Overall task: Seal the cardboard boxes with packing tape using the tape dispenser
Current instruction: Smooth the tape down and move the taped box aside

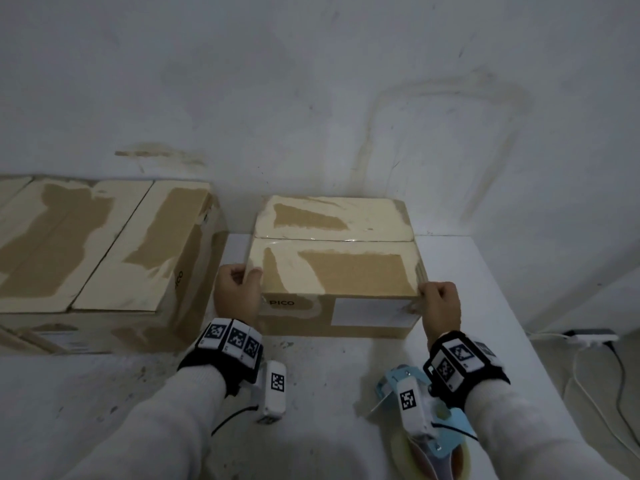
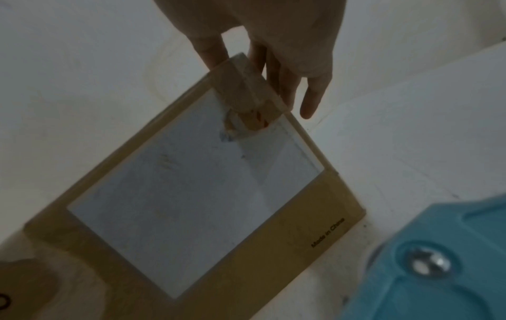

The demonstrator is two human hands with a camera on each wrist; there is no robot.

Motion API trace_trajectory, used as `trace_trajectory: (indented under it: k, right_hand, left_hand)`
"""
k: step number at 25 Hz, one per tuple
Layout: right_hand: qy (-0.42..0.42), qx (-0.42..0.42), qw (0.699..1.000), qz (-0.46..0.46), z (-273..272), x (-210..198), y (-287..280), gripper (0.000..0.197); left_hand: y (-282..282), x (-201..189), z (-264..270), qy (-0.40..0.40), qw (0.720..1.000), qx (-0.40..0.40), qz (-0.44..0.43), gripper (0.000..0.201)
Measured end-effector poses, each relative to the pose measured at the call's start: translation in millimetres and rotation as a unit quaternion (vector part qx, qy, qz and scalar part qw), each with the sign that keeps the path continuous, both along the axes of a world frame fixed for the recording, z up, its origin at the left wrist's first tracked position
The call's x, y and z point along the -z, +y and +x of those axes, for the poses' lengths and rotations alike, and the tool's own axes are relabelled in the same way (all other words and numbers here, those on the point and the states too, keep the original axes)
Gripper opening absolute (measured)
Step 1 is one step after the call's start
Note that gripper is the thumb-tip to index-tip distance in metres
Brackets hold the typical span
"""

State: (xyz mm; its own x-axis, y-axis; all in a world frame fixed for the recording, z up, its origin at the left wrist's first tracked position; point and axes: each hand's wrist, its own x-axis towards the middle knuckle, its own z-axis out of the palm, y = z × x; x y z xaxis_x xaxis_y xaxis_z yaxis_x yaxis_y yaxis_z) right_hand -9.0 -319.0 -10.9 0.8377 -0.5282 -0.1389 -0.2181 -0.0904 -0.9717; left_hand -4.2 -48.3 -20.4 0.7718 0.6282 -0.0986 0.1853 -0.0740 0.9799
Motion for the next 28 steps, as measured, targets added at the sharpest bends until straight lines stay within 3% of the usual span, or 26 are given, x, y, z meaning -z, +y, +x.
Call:
trace_trajectory:
  k: [2, 4, 5, 9, 12, 14, 17, 19, 21, 23, 24, 26, 28]
  right_hand:
    - [0.014, -0.024, 1.000, 0.000, 1.5, 1.0, 4.0, 0.010]
    - [0.024, -0.047, 0.999, 0.006, 1.5, 4.9, 5.4, 0.038]
    - [0.022, -0.055, 0.998, 0.001, 2.0, 6.3, 5.4, 0.041]
    - [0.010, -0.083, 0.996, -0.034, 1.8, 10.0, 0.4, 0.040]
    - [0.006, -0.085, 0.996, -0.036, 10.0, 5.9, -9.4, 0.021]
    - [0.014, -0.087, 0.995, -0.040, 18.1, 0.3, -11.4, 0.011]
    - [0.036, -0.092, 0.995, -0.032, 21.6, -5.6, -4.6, 0.016]
    - [0.084, -0.090, 0.980, -0.158, 21.8, -17.5, 2.7, 0.031]
    - [0.104, -0.132, 0.918, -0.358, 25.5, -36.3, 20.3, 0.052]
    - [0.088, -0.261, 0.834, -0.478, 35.9, -51.2, 52.6, 0.058]
    - [0.079, -0.335, 0.787, -0.512, 42.1, -52.8, 70.9, 0.057]
    - [0.079, -0.449, 0.698, -0.552, 50.3, -44.2, 99.6, 0.059]
    - [0.092, -0.503, 0.642, -0.571, 55.6, -31.5, 111.3, 0.066]
  left_hand:
    - [-5.5, -0.7, 0.3, 0.000, 0.999, 0.035, -0.007, 0.035]
    - [-6.4, -1.0, 0.0, 0.000, 0.998, 0.053, -0.033, 0.047]
    - [-4.5, 0.0, 1.7, -0.001, 0.997, 0.053, -0.049, 0.047]
    - [3.1, 6.1, 3.9, -0.006, 0.996, 0.059, -0.063, 0.043]
    - [12.5, 8.6, 5.7, 0.000, 0.996, 0.071, -0.063, 0.042]
    - [19.5, 5.1, 9.7, 0.021, 0.992, 0.122, -0.032, 0.050]
    - [25.8, 4.5, 15.1, 0.075, 0.979, 0.191, 0.006, 0.069]
    - [27.2, -4.3, 15.2, 0.100, 0.968, 0.212, 0.092, 0.067]
    - [20.1, -16.2, 13.6, 0.115, 0.938, 0.213, 0.249, 0.066]
    - [-0.7, -31.9, 19.8, 0.070, 0.900, 0.247, 0.351, 0.071]
    - [-14.5, -40.2, 24.5, 0.062, 0.879, 0.294, 0.371, 0.073]
    - [-32.6, -40.3, 37.2, 0.097, 0.806, 0.392, 0.432, 0.077]
    - [-35.8, -34.5, 43.9, 0.137, 0.743, 0.439, 0.486, 0.083]
